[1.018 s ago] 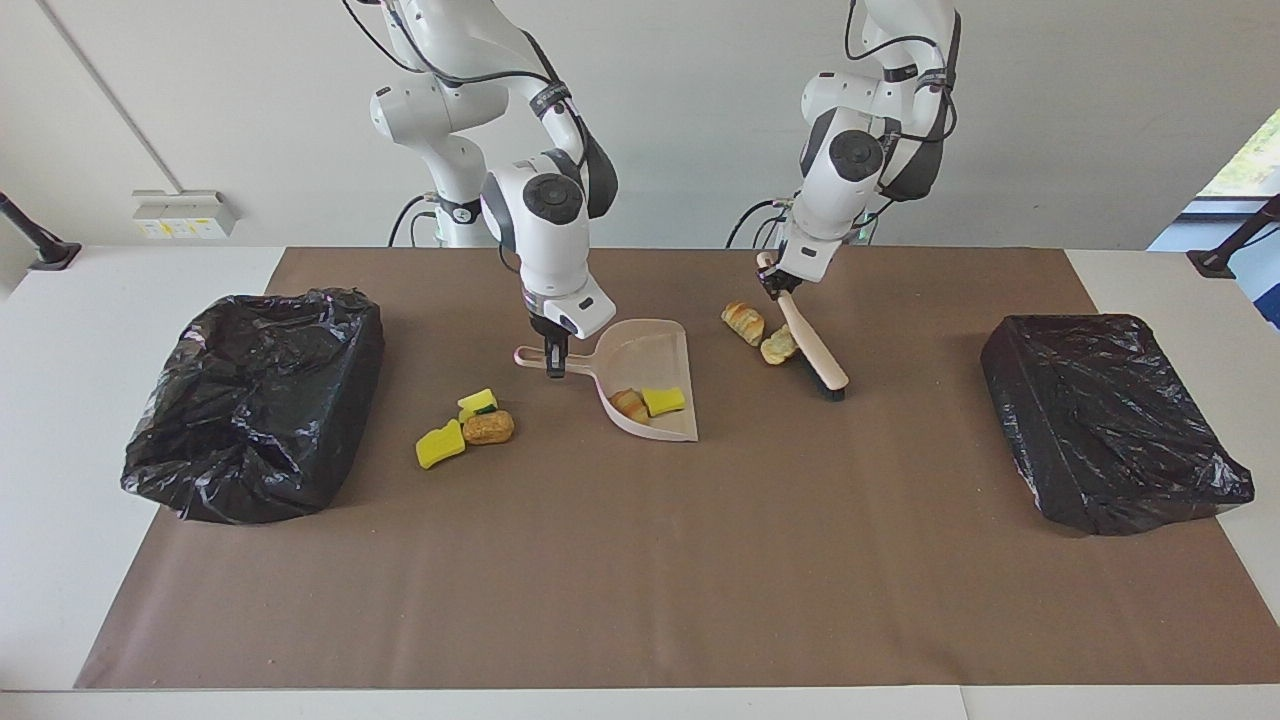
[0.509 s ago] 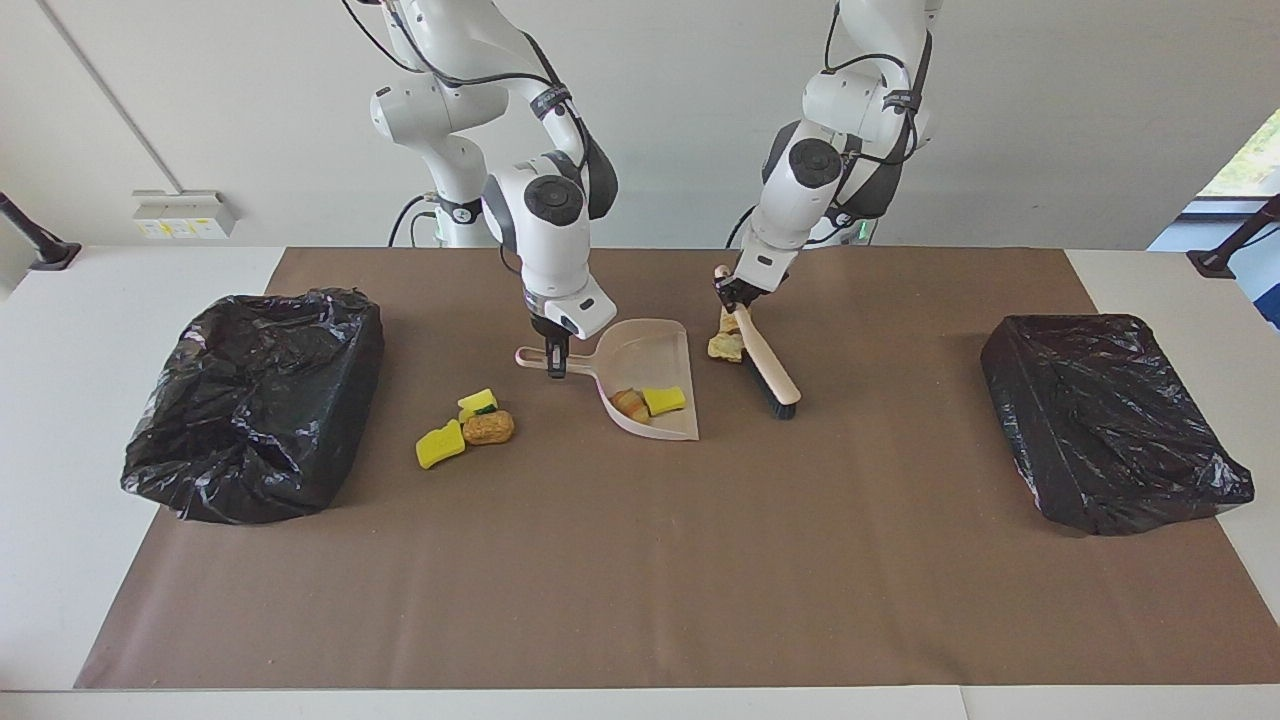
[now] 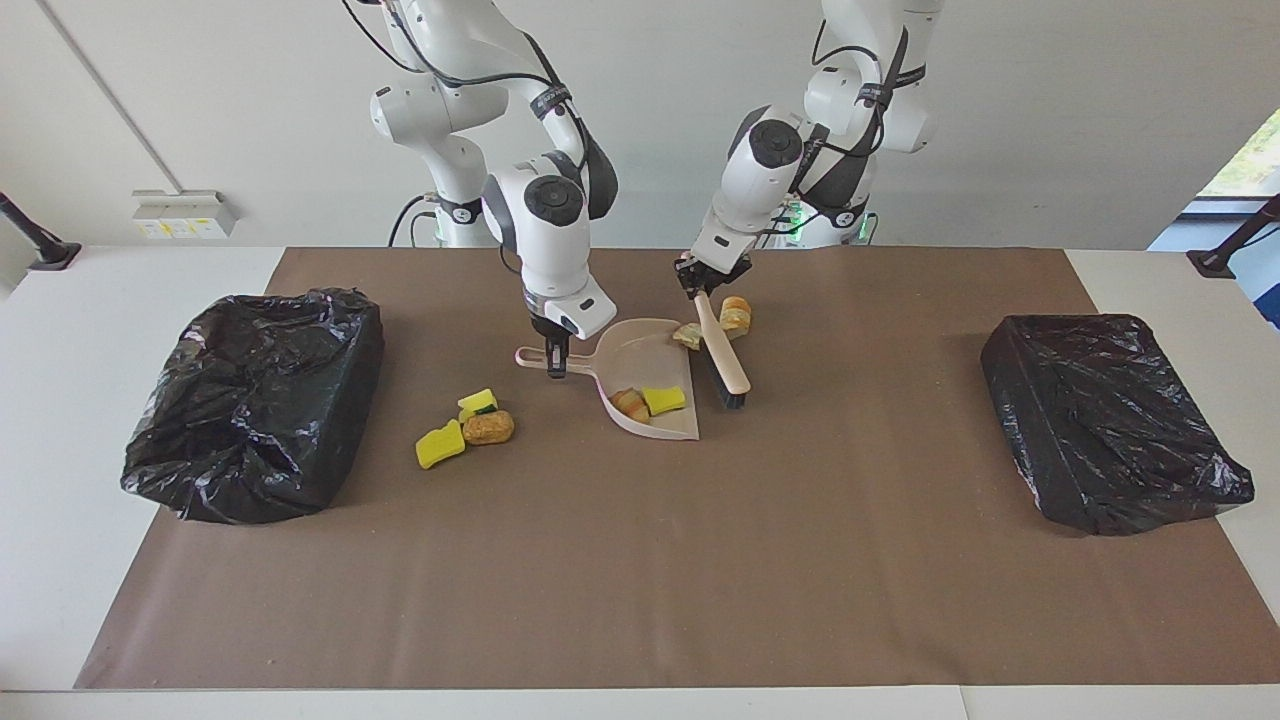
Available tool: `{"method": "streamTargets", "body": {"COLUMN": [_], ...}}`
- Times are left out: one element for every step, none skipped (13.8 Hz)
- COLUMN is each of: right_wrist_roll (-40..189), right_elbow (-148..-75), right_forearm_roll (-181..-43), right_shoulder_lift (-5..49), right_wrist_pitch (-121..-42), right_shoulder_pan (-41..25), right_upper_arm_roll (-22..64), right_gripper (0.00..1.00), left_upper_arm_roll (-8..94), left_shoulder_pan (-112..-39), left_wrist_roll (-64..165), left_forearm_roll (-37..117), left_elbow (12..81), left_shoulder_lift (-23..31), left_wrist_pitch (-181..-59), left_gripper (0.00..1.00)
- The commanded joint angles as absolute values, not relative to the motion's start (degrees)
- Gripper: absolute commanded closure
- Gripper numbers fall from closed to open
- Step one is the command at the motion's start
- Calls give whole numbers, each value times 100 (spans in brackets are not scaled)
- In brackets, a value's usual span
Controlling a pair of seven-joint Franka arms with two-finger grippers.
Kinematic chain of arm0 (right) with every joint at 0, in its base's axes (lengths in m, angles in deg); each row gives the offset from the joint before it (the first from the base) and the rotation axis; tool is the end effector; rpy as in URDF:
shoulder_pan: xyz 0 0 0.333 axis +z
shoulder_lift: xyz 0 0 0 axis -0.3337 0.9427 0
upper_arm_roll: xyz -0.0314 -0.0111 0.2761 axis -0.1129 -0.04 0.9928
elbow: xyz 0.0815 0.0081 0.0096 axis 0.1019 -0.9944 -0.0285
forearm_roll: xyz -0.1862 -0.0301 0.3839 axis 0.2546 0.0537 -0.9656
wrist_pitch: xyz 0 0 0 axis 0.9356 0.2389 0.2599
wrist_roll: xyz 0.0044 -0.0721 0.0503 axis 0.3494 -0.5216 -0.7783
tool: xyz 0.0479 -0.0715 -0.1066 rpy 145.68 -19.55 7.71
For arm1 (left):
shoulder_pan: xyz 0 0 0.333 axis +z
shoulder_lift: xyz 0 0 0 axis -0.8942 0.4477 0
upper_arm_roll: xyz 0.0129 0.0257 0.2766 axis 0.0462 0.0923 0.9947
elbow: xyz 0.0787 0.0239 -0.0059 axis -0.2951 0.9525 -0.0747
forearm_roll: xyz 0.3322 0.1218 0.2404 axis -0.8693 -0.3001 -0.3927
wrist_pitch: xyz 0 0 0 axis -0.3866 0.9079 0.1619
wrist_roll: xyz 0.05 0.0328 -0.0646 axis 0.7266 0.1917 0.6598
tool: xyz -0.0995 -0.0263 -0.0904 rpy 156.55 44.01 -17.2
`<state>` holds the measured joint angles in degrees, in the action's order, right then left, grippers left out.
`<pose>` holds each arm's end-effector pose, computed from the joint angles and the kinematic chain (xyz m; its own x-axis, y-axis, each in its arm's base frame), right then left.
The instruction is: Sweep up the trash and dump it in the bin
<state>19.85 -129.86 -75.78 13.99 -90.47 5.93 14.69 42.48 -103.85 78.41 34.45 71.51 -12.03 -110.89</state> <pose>0.5200 0.2516 0.2605 -0.0384 0.9955 -0.0870 0.9993 0.0380 -0.0065 0.3654 -0.3795 0.2911 0.9664 0.1821 -0.1816 0.2151 -0.9593 0.1830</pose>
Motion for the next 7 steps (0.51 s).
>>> {"method": "streamTargets", "body": {"right_wrist_roll": [1950,1950,1950,1950,1950,1950,1942], "right_elbow": [-13127,-13127,-13127,-13127,-13127,-13127,-13127], "right_forearm_roll": [-7542,-7542,-7542,-7551,-7542,-7542,-7542], "right_shoulder_lift": [1338,1338,1338,1338,1338,1338,1338], "right_wrist_pitch": [-9152,-9152,-9152,-9152,-9152,-9152,-9152], "right_shoulder_pan": [582,573,573,573,573,573,573], "right_upper_arm_roll": [1497,1497,1497,1497,1497,1497,1497], "right_gripper": [100,100,100,100,100,100,100], "left_upper_arm_roll": [4274,4248,4248,4248,4256,4265,4274], "left_shoulder_pan": [-10568,-10568,-10568,-10568,-10559,-10559,-10507], "left_wrist_roll": [7904,7912,7991,8105,8219,8246,8264], "left_forearm_roll": [3606,3606,3607,3607,3563,3545,3545], "left_elbow": [6851,6825,6755,6641,6501,6439,6447], "left_shoulder_lift": [-997,-997,-971,-910,-857,-839,-874], "left_wrist_pitch": [-11139,-11174,-11183,-11183,-11105,-11043,-10886], "left_gripper": [100,100,100,100,100,100,100]}}
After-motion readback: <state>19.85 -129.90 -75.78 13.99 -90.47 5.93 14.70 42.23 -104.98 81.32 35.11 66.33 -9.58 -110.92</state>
